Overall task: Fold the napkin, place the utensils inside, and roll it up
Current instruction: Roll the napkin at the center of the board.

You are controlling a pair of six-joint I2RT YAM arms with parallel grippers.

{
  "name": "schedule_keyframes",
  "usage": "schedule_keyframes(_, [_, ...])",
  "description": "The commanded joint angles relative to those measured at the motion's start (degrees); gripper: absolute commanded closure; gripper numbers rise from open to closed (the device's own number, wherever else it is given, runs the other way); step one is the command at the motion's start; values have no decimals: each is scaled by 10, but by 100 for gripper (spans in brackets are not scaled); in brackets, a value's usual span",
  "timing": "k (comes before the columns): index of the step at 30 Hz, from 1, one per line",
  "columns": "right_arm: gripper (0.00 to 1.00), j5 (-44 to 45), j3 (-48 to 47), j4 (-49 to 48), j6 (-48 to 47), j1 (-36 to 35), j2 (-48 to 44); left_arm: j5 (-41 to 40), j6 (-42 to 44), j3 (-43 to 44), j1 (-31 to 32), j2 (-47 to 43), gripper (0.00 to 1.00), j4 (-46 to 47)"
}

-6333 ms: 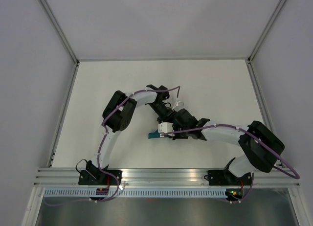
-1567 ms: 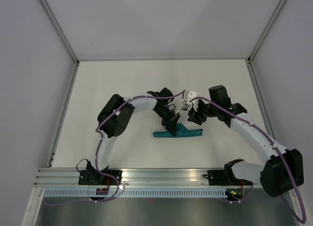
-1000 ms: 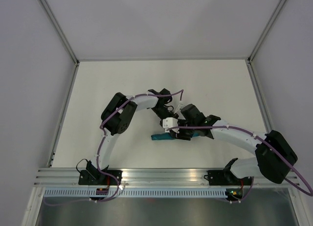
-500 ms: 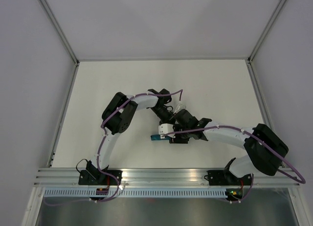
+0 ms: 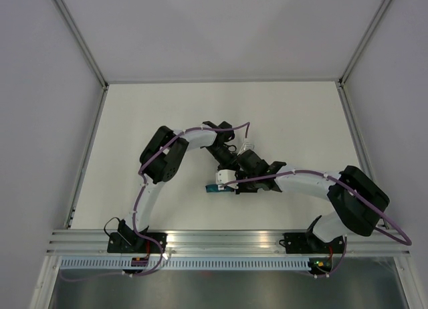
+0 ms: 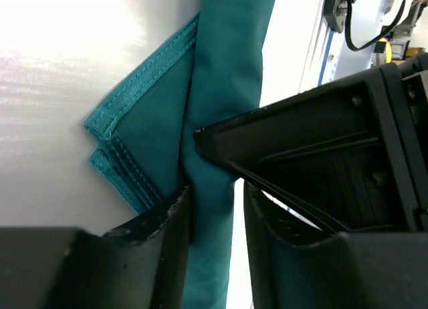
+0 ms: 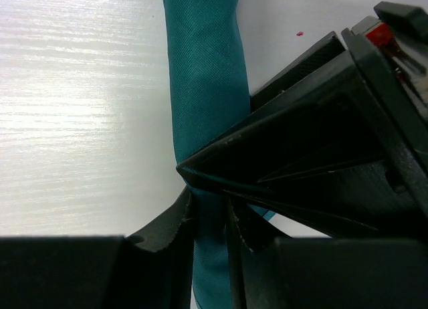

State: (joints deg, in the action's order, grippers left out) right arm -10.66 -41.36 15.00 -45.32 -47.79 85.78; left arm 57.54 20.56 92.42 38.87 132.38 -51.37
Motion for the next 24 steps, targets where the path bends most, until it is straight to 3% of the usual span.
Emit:
schedule_keyframes(1, [80, -8, -12, 28, -1, -1, 20, -76, 8, 8, -10, 4, 56, 11])
schedule_keyframes(4, [84, -27, -23, 46, -3, 2, 31, -71, -6, 26, -19, -5, 51, 10])
schedule_keyframes(12, [85, -105, -72, 121, -16, 46, 73, -100, -79, 44, -70, -62, 51, 58])
schedule_keyframes(18, [85, -177, -135, 195, -35, 88, 129, -165, -181, 1, -131, -133, 49, 188])
schedule_keyframes(24, [85, -229, -217, 281, -57, 137, 209, -254, -213, -84, -157, -236, 49, 318])
